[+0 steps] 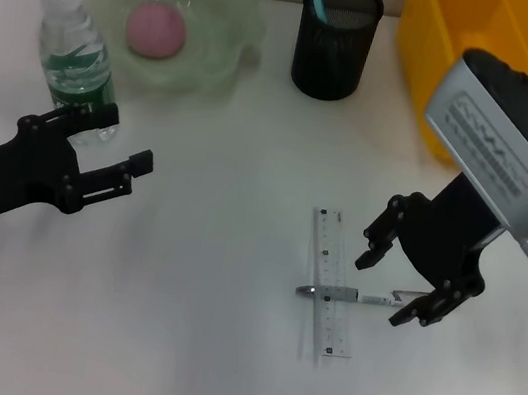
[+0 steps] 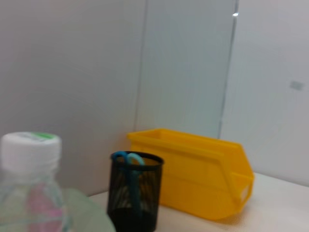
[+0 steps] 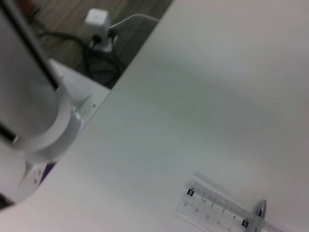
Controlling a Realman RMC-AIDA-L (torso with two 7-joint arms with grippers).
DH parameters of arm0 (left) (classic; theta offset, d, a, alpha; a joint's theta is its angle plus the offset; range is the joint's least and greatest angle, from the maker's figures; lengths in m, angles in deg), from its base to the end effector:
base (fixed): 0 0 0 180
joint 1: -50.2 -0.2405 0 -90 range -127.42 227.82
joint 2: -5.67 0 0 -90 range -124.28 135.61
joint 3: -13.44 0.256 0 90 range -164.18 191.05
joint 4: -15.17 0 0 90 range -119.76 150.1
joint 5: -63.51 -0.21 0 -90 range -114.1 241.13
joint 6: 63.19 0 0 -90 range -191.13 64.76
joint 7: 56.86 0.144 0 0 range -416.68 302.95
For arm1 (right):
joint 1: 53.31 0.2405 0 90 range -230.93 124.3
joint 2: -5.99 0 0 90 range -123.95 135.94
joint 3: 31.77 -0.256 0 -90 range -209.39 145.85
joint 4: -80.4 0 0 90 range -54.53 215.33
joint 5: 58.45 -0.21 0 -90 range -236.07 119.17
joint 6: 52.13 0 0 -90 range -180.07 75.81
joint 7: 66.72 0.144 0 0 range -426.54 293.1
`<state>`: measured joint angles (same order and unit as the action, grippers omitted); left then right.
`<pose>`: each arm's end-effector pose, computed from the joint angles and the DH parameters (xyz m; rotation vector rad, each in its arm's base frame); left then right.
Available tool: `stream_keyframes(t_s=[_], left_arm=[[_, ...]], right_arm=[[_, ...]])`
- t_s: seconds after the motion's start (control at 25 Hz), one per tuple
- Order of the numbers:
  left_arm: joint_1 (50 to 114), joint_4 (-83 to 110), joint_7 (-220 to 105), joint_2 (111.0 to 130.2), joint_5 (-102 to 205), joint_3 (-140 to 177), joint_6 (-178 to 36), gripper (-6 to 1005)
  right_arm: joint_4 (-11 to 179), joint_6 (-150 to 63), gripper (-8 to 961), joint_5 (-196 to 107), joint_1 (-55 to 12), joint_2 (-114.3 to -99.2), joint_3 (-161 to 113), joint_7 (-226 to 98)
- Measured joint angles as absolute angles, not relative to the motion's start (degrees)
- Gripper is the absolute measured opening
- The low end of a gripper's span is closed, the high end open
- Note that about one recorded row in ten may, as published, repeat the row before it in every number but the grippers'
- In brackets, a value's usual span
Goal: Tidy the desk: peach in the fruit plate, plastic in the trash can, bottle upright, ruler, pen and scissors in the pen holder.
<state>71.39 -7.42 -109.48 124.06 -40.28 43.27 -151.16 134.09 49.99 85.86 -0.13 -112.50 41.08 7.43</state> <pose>-0.3195 0.2811 -0.0042 -2.3752 -0.5297 -0.8624 0.1451 0.3573 -0.0253 2.7207 0.6795 0.5334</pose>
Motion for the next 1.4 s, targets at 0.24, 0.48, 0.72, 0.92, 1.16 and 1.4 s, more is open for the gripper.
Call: stream_keyframes(t_s=[0.24,0.48,0.72,0.92,1.16,1.4], left_arm=[[71.29,-7.16,-110.72,124.08,-40.40,43.26,-147.91,785],[70.58,-7.15,-110.63,124.05,-40.49,43.42,-148.25,785],[69.58,-7.15,-110.77,123.96,-40.53,43.49,-148.67,785],[68.70,-7.15,-110.83,124.07,-40.49,43.49,-149.28,785],[68.30,-7.15,-110.57,124.04,-40.28,43.18,-150.72,785],[68.30,-7.42,-110.55,123.81,-40.48,43.47,-150.88,785]], right_arm=[[136.85,51.04,637,86.34,-0.43,-112.98,42.39,-4.88],[136.79,49.89,636,85.96,-0.14,-113.38,45.56,-11.88],[136.31,46.64,637,84.28,0.01,-113.57,51.78,-16.55],[135.77,44.17,637,82.78,0.02,-113.63,55.17,-19.87],[135.50,42.03,637,81.43,-0.23,-113.63,57.83,-23.14],[135.34,41.66,636,80.85,-0.20,-113.63,60.84,-24.60]])
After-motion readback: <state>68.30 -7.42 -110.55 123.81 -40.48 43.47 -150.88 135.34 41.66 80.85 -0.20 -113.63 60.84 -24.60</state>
